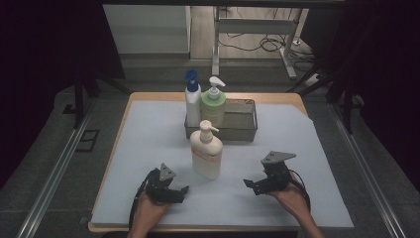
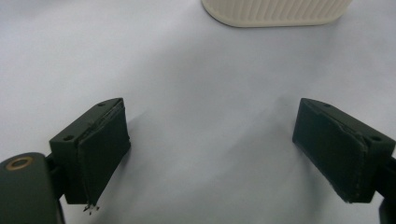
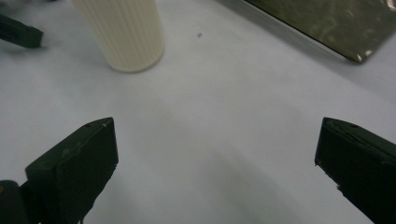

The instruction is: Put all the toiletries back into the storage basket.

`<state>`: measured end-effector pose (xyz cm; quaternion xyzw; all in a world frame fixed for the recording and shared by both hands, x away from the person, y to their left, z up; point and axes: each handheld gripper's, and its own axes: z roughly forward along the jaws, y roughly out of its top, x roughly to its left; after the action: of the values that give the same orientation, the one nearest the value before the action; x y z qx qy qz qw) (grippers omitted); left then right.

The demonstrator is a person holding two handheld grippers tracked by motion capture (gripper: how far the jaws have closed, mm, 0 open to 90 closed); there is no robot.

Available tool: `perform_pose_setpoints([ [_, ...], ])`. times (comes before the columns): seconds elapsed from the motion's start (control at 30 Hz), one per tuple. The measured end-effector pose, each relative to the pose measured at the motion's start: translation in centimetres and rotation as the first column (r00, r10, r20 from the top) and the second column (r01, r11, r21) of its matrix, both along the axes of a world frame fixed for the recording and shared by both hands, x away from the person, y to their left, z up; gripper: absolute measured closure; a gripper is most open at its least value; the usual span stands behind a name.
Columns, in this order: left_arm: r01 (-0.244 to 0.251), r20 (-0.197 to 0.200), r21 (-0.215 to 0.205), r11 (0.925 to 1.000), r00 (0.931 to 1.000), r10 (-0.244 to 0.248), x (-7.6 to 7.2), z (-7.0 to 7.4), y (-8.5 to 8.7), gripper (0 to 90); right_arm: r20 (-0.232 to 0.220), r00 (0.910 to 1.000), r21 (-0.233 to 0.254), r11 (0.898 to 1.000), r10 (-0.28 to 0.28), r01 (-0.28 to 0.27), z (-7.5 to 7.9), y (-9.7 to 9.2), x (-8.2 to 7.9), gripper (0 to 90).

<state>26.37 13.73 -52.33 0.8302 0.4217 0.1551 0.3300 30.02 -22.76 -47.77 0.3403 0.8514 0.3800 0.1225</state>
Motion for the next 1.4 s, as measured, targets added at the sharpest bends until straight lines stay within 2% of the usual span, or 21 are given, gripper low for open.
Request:
perform_pose_setpoints([
  [0.27, -0.004, 0.001, -0.004, 1.0000, 1.0000, 0.004, 0.0, 0.0, 0.0, 10.5, 0.016, 0.9991, 0.020, 0.999, 0.039, -0.040, 1.4, 2.4, 0.3, 1.3],
  [0.53, -0.003, 0.003, -0.005, 1.0000, 1.0000, 0.003, 0.0, 0.0, 0.0, 10.5, 0.009, 0.9973, 0.045, 0.996, 0.072, -0.073, 2.2, 4.5, 0.8, 3.8],
  [0.83, -0.002, 0.003, -0.002, 1.0000, 1.0000, 0.002, 0.0, 0.0, 0.0, 10.5, 0.037, 0.9953, 0.048, 0.995, 0.090, -0.091, 3.4, 6.7, 1.0, 6.1],
  [1.2, -0.002, 0.003, -0.003, 1.0000, 1.0000, 0.002, 0.0, 0.0, 0.0, 10.5, 0.048, 0.9941, 0.043, 0.994, 0.097, -0.099, 4.6, 9.0, 1.6, 10.3],
  [1.4, -0.002, 0.002, -0.003, 1.0000, 1.0000, 0.002, 0.0, 0.0, 0.0, 10.6, 0.055, 0.9934, 0.025, 0.995, 0.100, -0.102, 5.0, 10.4, 2.0, 13.1],
])
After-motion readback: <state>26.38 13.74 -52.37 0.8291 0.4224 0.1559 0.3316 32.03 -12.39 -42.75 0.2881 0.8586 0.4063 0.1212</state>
